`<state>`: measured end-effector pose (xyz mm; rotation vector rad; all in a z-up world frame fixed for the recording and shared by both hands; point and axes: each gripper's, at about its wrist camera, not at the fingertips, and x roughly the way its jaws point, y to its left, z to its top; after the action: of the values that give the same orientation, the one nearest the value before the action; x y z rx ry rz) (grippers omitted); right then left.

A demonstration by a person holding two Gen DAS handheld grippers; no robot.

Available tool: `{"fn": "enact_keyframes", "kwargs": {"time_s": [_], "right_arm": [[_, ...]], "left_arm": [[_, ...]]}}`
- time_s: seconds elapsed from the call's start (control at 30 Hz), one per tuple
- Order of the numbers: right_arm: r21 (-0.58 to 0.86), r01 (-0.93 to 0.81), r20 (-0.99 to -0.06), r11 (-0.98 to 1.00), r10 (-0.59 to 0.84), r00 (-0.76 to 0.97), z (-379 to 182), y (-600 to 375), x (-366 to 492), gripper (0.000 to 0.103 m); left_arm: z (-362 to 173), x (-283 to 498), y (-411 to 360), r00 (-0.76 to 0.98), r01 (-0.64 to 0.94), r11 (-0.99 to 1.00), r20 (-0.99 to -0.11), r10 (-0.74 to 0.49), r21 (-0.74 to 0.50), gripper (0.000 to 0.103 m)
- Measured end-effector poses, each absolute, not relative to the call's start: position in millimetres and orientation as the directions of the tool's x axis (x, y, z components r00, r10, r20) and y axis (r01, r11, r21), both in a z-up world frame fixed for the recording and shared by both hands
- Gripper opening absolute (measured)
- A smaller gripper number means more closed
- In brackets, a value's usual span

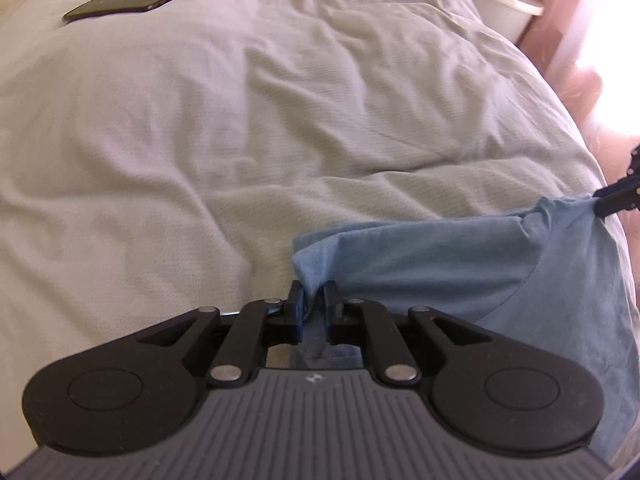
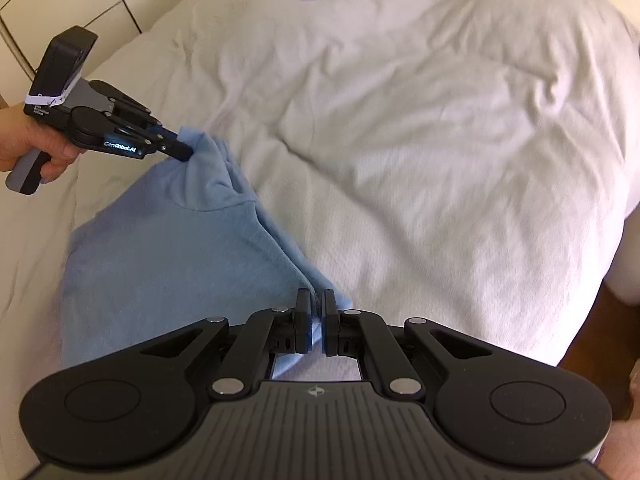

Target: Fold clothes

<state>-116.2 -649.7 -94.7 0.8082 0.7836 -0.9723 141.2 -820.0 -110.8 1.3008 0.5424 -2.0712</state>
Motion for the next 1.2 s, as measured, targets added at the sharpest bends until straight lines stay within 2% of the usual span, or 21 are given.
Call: {"fn": "enact_keyframes", "kwargs": {"time_s": [0.17,0.33,0.47,0.6,0.77,0.8,0.87,0.9,0.93,0.97,1.07,1.2], "right_arm": [[0.236,0.928,-0.85,0.288,-0.401,0.341,-85.0,-651.6,-122.5,0.007],[0.205,0.924,-0.81,0.323,-0.473,0.346,-61.9,-644.9,-113.9,0.012],[0.248,0.876,-0.789,0.414,-0.439,0.43,-66.1,-647.9,-83.4,0.012],[0.25,0.846,-0.765,0.471,-0.439,0.471,-82.7,-662.0,-52.3,0.012],[0.213,0.861,-0.791,0.462,-0.436,0.43,-115.8,-677.0,-47.0,0.007],[0.204,0.87,-0.793,0.45,-0.446,0.416,-118.6,-677.5,-52.8,0.001],[0.19,0.887,-0.796,0.42,-0.463,0.389,-120.3,-677.2,-66.9,0.001],[0.183,0.898,-0.801,0.401,-0.468,0.372,-118.0,-675.8,-73.1,0.002],[0.176,0.907,-0.806,0.382,-0.473,0.356,-115.4,-674.2,-79.2,0.012],[0.174,0.914,-0.807,0.366,-0.479,0.345,-110.6,-671.8,-84.4,0.017],[0.176,0.919,-0.793,0.354,-0.501,0.345,-91.0,-658.7,-94.5,0.017],[0.211,0.885,-0.77,0.415,-0.488,0.412,-78.9,-642.0,-80.7,0.017]], "left_arm": [[-88.8,155.2,-821.0,-0.317,0.731,-0.683,-0.883,-0.346,0.006,0.012],[-81.4,140.7,-804.8,-0.401,0.69,-0.721,-0.86,-0.316,-0.057,0.012],[-108.9,119.0,-795.6,-0.395,0.649,-0.759,-0.874,-0.283,-0.047,0.012],[-134.0,120.2,-805.3,-0.364,0.696,-0.717,-0.874,-0.321,-0.027,0.013],[-142.7,132.8,-821.8,-0.334,0.757,-0.653,-0.87,-0.363,-0.018,0.013],[-139.7,134.7,-824.0,-0.324,0.767,-0.642,-0.869,-0.374,-0.01,0.013],[-129.7,138.2,-825.0,-0.312,0.78,-0.625,-0.862,-0.4,0.008,0.013],[-121.5,139.4,-822.6,-0.318,0.78,-0.626,-0.855,-0.41,0.01,0.013],[-112.9,140.5,-819.7,-0.327,0.778,-0.628,-0.847,-0.419,0.01,0.012],[-102.6,139.7,-814.2,-0.347,0.765,-0.644,-0.837,-0.422,0.008,0.012],[-80.7,128.5,-787.2,-0.457,0.684,-0.726,-0.815,-0.356,-0.066,0.012],[-87.2,95.1,-748.7,-0.539,0.532,-0.835,-0.816,-0.209,-0.137,0.013]]}}
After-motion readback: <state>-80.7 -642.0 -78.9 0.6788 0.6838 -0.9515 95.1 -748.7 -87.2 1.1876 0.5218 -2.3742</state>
